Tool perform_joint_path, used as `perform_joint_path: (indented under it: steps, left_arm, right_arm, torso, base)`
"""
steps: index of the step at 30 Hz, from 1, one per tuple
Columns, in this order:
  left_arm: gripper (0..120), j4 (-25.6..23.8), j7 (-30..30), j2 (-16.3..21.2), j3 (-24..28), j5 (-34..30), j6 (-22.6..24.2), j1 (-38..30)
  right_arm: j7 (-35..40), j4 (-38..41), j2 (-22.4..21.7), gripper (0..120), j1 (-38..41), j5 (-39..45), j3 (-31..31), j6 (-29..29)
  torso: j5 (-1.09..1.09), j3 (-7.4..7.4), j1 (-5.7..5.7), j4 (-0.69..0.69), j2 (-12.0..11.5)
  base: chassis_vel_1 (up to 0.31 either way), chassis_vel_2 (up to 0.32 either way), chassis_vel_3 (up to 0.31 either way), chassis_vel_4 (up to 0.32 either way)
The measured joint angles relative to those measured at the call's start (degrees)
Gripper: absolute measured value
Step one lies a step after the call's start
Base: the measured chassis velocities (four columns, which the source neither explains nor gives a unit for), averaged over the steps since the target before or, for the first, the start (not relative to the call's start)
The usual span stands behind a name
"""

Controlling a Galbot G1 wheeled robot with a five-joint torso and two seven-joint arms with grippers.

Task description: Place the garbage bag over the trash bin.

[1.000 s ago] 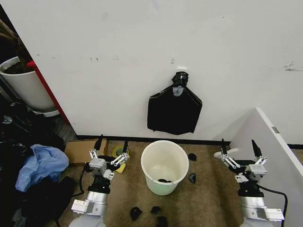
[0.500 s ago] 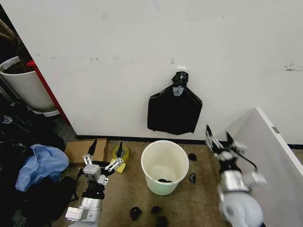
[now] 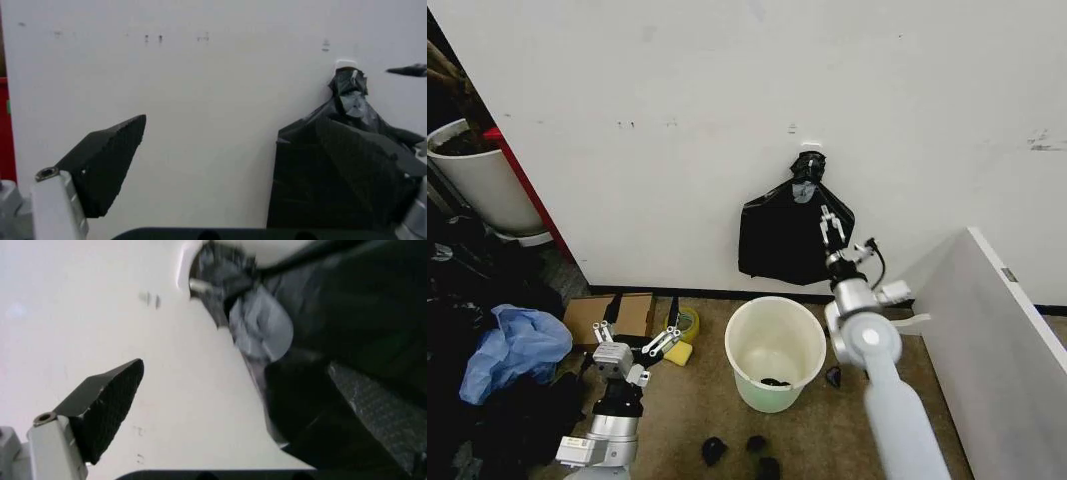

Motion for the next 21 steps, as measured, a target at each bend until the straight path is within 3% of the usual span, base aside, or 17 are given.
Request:
perform_joint_path:
  steps: [12,17,21]
  left_arm:
    - [100,-1.11,-1.34,-0.6,-1.03,0.81,-0.26,1.3]
    - [100,-1.32,-1.57,-0.36,-1.77,0.68,-0.28,1.55]
    - [100,-1.32,-1.62,-0.37,-1.71,0.79,-0.33,1.57]
  right_arm:
    - [-1.63,-11.03,2.47,99,8.96,-2.64,0.04,1.25]
    - [-2.25,-12.41,2.36,85,9.91,-3.26,0.53,1.7]
    - [-2.51,-12.58,2.09,67,10.04,-3.66,0.89,2.19]
  torso:
    - [0.01,0.0,0.0,0.01,0.0]
    - [0.02,0.0,0.0,0.0,0.0]
    - [0.02,0.0,0.0,0.0,0.0]
  base:
    - [0.0,0.0,0.0,0.0]
    - [0.0,0.0,0.0,0.0]
    - [0.0,0.0,0.0,0.0]
